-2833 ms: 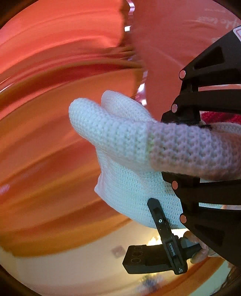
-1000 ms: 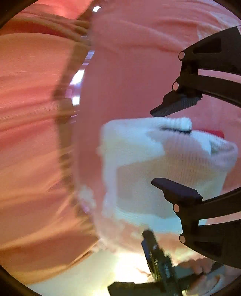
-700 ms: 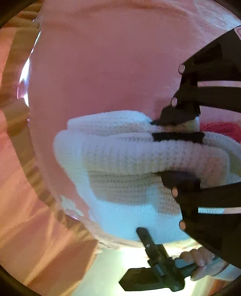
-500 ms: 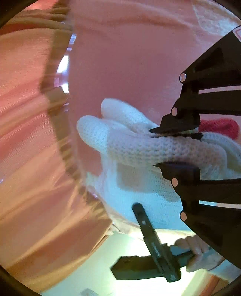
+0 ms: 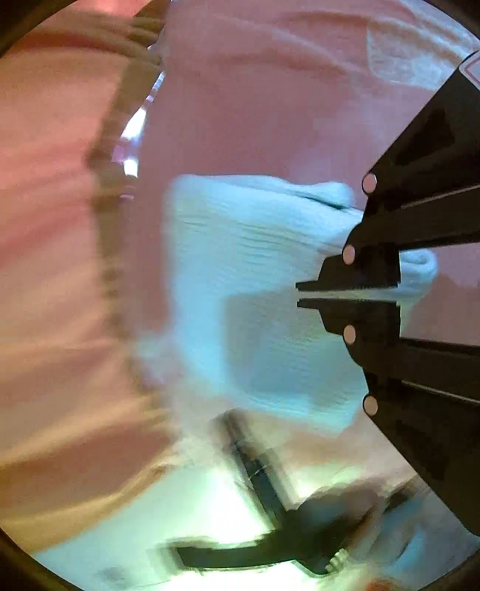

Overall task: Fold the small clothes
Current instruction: 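Lower the folded sweater onto the bed and open both grippers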

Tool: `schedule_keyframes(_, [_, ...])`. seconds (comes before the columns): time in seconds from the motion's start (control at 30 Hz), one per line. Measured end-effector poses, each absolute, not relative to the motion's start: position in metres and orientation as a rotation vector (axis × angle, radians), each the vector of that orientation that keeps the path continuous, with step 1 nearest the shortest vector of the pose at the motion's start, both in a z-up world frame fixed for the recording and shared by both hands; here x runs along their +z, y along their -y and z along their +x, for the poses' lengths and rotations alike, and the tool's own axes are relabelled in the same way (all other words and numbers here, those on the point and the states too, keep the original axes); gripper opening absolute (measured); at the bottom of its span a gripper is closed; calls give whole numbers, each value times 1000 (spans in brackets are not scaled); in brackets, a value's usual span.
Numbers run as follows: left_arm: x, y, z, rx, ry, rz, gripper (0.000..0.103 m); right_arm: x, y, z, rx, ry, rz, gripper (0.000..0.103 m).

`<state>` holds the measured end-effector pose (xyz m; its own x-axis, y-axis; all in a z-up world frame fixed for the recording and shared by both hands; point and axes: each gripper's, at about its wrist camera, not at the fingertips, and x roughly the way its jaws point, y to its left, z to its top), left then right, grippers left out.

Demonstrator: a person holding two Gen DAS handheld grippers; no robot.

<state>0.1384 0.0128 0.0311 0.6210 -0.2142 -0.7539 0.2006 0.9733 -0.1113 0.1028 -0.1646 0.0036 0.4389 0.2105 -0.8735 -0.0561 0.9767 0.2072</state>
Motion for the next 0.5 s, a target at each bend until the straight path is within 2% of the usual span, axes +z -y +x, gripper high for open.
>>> schedule_keyframes(0.07, [29,-10,135,-226,-876,18,72,-23,168,108,57,-1209,46,0])
schedule_keyframes(0.2, [21,-9,121,-235,-921,28,72,14,183,91,90,-1076,178,0])
schedule_keyframes(0.27, [18,-6,112,-251,-920,50,72,16,179,80,150,-1078,211,0])
schedule_keyframes(0.37, [12,-1,102,-264,-926,80,77,-28,172,76,73,-1257,97,0])
schedule_keyframes(0.5, [-4,5,95,-233,-954,156,78,-7,171,67,94,-1160,130,0])
